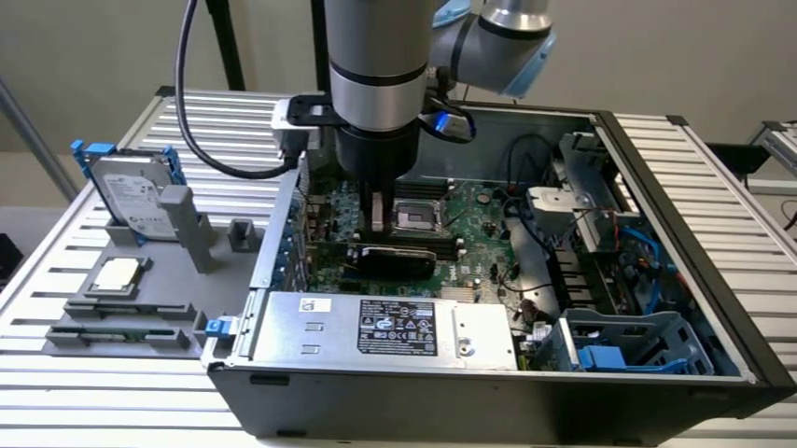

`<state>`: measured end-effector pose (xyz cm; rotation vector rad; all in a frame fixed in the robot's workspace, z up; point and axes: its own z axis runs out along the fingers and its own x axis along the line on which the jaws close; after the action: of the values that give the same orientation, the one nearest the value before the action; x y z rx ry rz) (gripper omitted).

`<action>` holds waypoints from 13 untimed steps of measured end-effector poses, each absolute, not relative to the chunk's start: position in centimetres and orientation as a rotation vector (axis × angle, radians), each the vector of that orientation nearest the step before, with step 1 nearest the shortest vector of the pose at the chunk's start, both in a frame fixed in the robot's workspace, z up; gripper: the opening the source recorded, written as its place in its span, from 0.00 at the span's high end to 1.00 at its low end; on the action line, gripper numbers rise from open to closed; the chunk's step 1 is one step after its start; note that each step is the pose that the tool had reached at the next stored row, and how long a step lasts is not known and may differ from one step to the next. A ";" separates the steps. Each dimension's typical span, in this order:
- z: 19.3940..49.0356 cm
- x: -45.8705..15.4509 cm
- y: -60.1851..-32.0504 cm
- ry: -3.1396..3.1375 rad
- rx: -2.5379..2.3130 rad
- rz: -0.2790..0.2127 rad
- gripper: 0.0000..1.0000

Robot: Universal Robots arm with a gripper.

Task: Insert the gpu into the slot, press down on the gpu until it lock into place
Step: 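Insert the gpu into the slot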

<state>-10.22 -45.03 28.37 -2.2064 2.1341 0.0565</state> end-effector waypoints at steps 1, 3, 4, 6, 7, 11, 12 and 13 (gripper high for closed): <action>28.3 -10.2 -45.0 2.135 -2.207 0.059 0.89; 28.1 -10.2 -45.0 2.137 -2.209 0.063 0.89; 28.0 -10.2 -45.0 2.138 -2.210 0.066 0.89; 27.5 -10.2 -45.0 2.144 -2.215 0.078 0.89; 27.1 -10.0 -45.0 2.146 -2.217 0.083 0.89; 26.4 -10.0 -45.0 2.148 -2.218 0.085 0.89; 26.3 -10.0 -45.0 2.147 -2.218 0.085 0.89; 26.2 -10.0 -45.0 2.148 -2.219 0.085 0.89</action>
<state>-9.99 -45.02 26.24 -2.2187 2.1480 0.0850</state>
